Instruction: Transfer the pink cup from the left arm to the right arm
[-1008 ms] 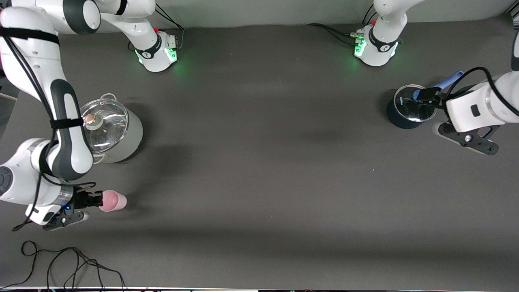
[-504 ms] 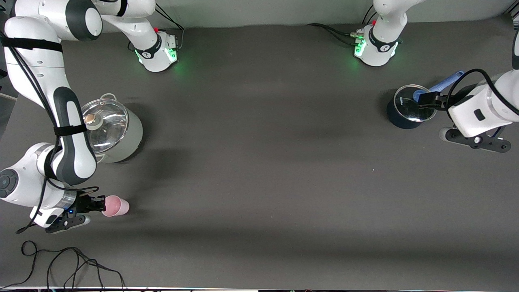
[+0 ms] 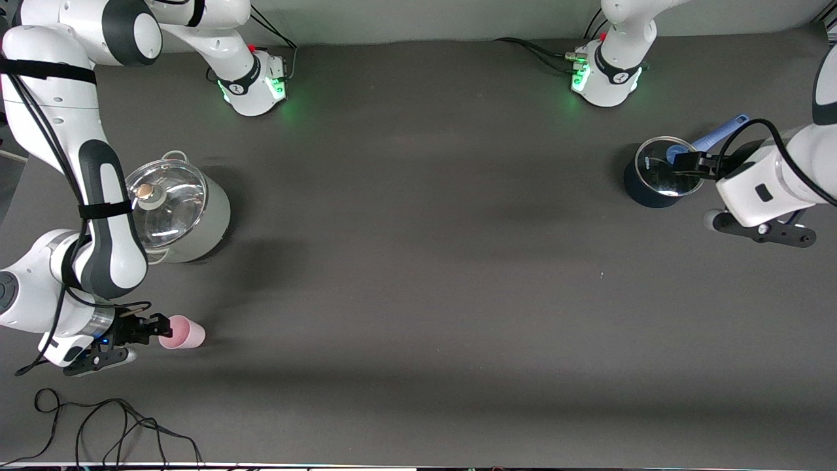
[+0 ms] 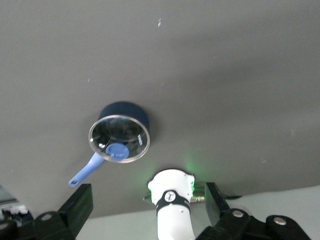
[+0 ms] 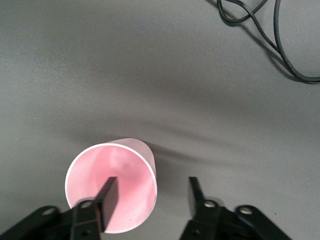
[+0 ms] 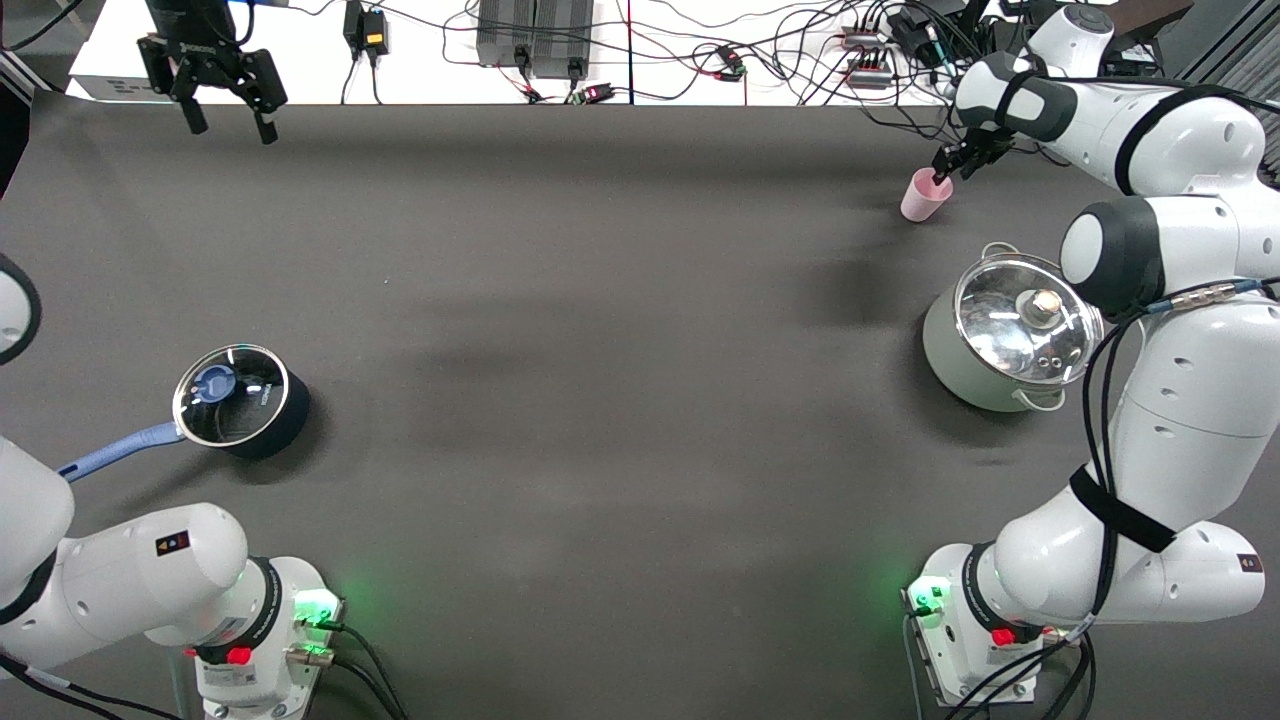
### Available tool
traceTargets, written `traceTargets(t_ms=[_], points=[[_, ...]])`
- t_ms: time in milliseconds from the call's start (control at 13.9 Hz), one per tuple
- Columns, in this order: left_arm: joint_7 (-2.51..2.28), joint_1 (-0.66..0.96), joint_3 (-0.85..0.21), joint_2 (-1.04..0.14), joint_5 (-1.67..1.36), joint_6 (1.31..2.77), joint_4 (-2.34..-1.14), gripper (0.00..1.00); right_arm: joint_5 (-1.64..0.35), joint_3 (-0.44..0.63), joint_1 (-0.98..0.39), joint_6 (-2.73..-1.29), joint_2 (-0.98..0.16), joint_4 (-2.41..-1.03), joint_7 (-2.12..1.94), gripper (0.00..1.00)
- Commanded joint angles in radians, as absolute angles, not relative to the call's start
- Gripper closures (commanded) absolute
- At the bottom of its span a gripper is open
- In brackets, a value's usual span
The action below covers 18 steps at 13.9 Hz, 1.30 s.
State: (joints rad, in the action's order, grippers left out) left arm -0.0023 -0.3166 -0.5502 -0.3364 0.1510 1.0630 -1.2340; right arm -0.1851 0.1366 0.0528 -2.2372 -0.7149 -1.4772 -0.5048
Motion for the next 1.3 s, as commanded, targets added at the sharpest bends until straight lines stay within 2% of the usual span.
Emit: traceTargets(t_ms=[0,72,216,360,432,648,792,1008,1225], points=[[0.183,-0.041,-0.115,-0.258,0.042,0.997,-1.262,0.00,-0.215,0.141,0.055,-2.160,-0.669,-1.471,-0.525,0.01],[0.254,0.021,0.005,-0.258,0.013,0.976,-1.267,0.00,-0.215,0.143,0.048,-2.136,-0.640,-1.473,-0.520,0.01],[0.397,0.034,0.072,-0.252,0.011,0.994,-1.273,0.00,-0.204,0.147,0.044,-2.053,-0.577,-1.471,-0.508,0.01],[0.423,0.041,0.080,-0.241,0.024,1.023,-1.279,0.00,-0.175,0.155,0.037,-1.962,-0.504,-1.474,-0.439,0.01],[0.422,0.044,0.080,-0.214,0.029,1.081,-1.310,0.00,-0.141,0.153,0.035,-1.919,-0.467,-1.474,-0.401,0.01],[0.423,0.049,0.080,-0.091,0.090,1.321,-1.503,0.00,-0.071,0.153,0.003,-1.803,-0.356,-1.473,-0.238,0.00],[0.502,0.048,0.081,-0.081,0.143,1.443,-1.546,0.00,-0.055,0.152,-0.009,-1.740,-0.293,-1.473,-0.183,0.00],[0.530,0.048,0.081,-0.071,0.135,1.448,-1.546,0.00,-0.055,0.153,-0.008,-1.683,-0.215,-1.479,-0.086,0.00],[0.181,0.096,0.081,-0.025,0.129,1.434,-1.580,0.00,-0.054,0.152,-0.021,-1.664,-0.163,-1.505,0.003,0.00]])
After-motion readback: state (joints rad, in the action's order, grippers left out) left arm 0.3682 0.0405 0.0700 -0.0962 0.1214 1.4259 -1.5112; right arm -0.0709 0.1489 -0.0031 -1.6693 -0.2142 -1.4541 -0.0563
